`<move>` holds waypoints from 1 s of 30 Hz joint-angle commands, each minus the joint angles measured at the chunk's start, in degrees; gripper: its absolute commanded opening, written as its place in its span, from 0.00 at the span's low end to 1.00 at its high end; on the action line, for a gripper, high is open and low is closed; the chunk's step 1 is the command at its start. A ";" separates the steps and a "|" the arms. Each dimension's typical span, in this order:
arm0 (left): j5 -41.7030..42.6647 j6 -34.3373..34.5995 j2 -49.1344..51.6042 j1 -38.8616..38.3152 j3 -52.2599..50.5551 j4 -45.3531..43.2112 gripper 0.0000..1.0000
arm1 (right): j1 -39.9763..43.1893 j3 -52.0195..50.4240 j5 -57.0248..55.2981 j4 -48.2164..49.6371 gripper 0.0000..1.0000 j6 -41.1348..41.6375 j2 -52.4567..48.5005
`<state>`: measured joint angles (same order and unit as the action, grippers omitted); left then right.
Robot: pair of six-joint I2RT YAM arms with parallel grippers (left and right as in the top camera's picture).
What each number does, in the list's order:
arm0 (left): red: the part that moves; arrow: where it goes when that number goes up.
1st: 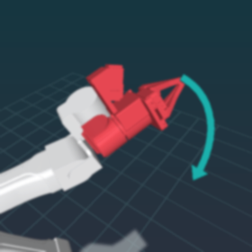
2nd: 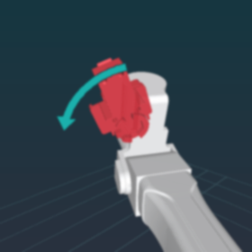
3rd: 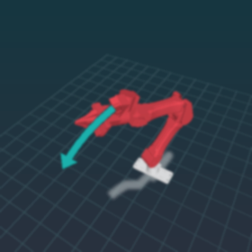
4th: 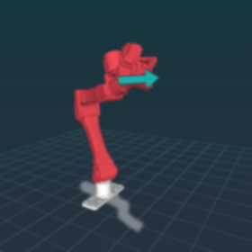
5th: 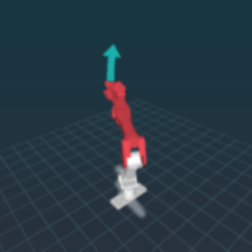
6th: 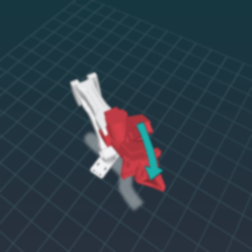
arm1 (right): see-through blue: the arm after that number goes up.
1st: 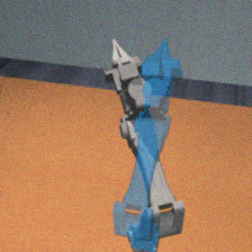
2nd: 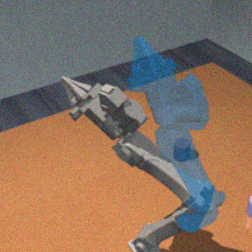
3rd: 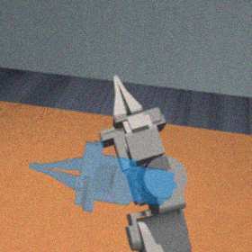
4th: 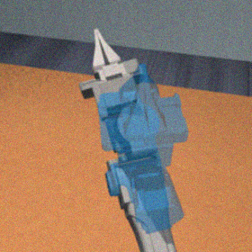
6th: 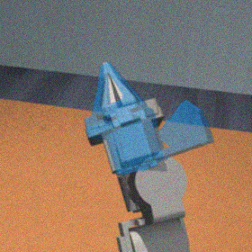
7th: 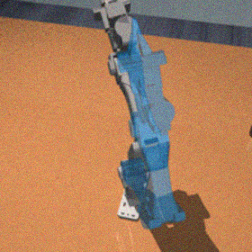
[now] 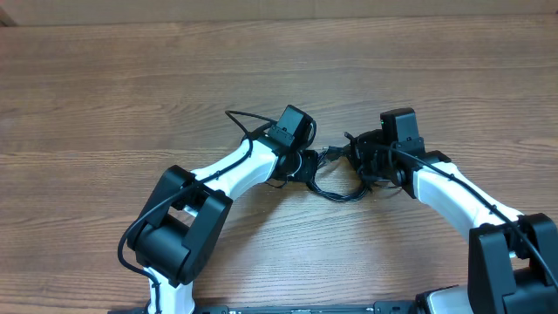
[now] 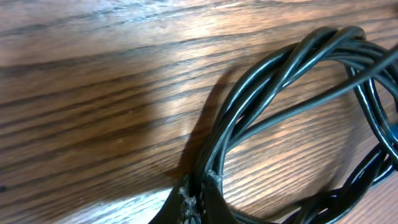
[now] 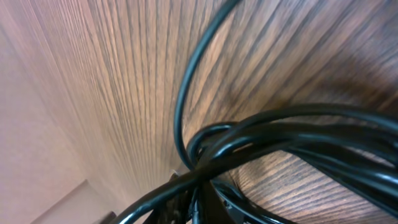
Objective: Untangle cables
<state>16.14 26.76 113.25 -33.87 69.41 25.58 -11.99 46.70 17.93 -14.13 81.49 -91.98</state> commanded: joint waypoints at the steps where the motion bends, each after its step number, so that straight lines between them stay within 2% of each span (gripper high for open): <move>1: -5.90 -4.76 0.87 1.90 -0.68 2.10 0.04 | 2.62 -0.15 0.83 0.02 0.04 0.57 1.01; 4: -3.67 -9.07 0.87 4.31 -0.66 2.47 0.04 | 4.00 -0.15 -2.67 -3.19 0.04 0.57 1.01; 9: -2.73 -10.10 0.87 6.80 -0.66 2.43 0.04 | 4.02 -0.20 -9.35 -8.59 0.04 0.55 1.01; 18: -2.82 -8.98 0.87 10.14 -0.68 1.40 0.04 | 4.02 -0.26 -13.42 -18.45 0.04 -0.98 1.01; 30: -2.60 -7.41 0.87 12.48 -0.68 1.20 0.04 | 2.14 -0.26 -10.99 -28.57 0.04 -4.02 1.01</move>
<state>18.41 18.72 113.25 -23.83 69.67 26.94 -9.10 46.87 8.97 -39.97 79.11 -91.81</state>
